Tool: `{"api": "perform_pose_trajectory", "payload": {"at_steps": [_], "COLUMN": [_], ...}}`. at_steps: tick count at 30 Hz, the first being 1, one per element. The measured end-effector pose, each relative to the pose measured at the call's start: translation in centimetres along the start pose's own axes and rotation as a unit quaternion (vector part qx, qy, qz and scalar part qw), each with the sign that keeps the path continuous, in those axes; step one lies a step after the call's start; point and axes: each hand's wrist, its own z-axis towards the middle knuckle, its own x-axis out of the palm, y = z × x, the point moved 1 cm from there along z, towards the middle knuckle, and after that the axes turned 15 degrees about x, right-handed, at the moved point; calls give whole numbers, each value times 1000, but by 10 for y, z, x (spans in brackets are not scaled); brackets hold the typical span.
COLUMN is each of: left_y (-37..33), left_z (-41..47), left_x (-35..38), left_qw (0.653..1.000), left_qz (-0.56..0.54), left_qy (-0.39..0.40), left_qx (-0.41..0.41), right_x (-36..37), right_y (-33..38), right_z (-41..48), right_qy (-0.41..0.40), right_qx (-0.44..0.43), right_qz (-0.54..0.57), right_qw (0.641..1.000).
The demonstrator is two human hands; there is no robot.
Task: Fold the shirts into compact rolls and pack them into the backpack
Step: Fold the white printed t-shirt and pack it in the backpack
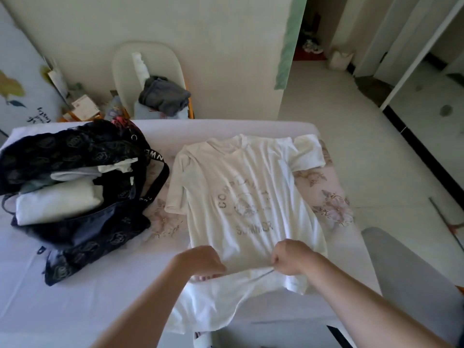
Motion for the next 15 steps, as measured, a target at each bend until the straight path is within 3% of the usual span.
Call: {"api": "perform_pose_trajectory", "payload": {"at_steps": [2, 4, 11, 15], "left_y": [0, 3, 4, -9], "left_z": [9, 14, -2, -6], "left_x": [9, 21, 36, 30], "left_qw": [988, 970, 981, 989], "left_qz": [49, 111, 159, 120], "left_qy": [-146, -213, -105, 65], "left_qx": [24, 48, -41, -64], "right_x": [0, 4, 28, 4], "right_y": [1, 2, -4, 5], "right_z": [-5, -3, -11, -21], "right_qy": [-3, -62, -10, 62], "right_qx": [-18, -39, -4, -16], "right_qz": [37, 38, 4, -18], "right_qw": [999, 997, 1000, 998]}}
